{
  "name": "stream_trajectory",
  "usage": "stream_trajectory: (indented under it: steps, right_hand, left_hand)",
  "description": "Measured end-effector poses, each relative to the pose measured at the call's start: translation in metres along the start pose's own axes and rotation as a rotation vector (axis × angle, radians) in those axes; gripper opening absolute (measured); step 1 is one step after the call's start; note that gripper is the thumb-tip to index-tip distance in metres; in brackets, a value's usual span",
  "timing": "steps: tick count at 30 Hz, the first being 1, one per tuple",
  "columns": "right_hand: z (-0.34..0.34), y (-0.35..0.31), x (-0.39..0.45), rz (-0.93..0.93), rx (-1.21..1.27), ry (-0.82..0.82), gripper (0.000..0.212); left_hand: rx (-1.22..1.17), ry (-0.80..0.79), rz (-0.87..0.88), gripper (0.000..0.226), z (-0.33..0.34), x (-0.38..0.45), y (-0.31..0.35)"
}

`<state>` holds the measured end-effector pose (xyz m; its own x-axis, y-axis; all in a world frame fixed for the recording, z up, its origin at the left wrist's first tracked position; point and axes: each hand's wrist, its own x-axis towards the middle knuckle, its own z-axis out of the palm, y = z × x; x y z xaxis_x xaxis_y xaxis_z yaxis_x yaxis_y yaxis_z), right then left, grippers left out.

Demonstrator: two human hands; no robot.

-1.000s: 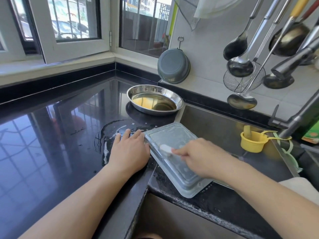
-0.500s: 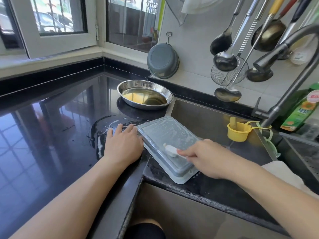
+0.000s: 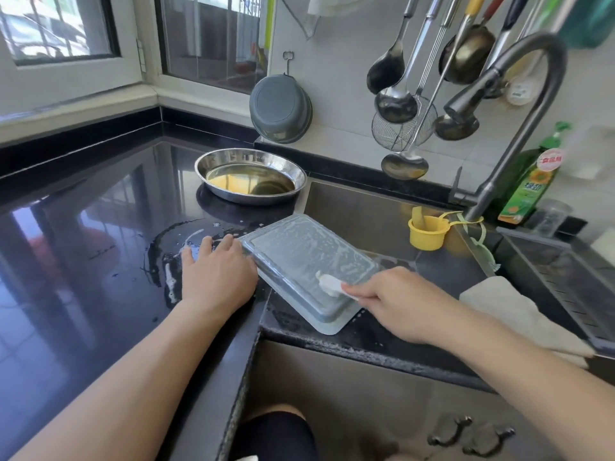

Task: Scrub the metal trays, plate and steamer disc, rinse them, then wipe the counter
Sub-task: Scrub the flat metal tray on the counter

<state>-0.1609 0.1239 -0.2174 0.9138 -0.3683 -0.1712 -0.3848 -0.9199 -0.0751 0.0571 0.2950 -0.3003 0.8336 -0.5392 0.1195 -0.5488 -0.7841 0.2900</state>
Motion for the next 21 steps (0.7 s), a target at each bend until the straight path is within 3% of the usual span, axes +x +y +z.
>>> stream_trajectory:
  steps: [2, 5, 10, 16, 21]
  right_hand:
    - [0.011, -0.01, -0.011, -0.096, 0.055, -0.016, 0.038]
    - [0.002, 0.007, -0.006, -0.019, -0.056, 0.078, 0.04]
    - [-0.006, -0.005, -0.026, -0.119, 0.008, -0.035, 0.04]
    - [-0.017, -0.037, 0.033, -0.17, -0.218, -0.045, 0.046]
    - [-0.028, -0.063, 0.084, -0.2, -0.268, -0.036, 0.05]
  left_hand:
    - [-0.008, -0.003, 0.003, 0.039, 0.0, 0.0, -0.001]
    - [-0.018, -0.003, 0.01, 0.039, -0.001, -0.001, -0.001]
    - [-0.009, 0.003, 0.011, 0.04, -0.001, 0.0, 0.0]
    - [-0.028, 0.024, 0.018, 0.039, 0.001, -0.001, -0.005]
    - [-0.053, 0.062, 0.033, 0.037, 0.001, 0.003, -0.011]
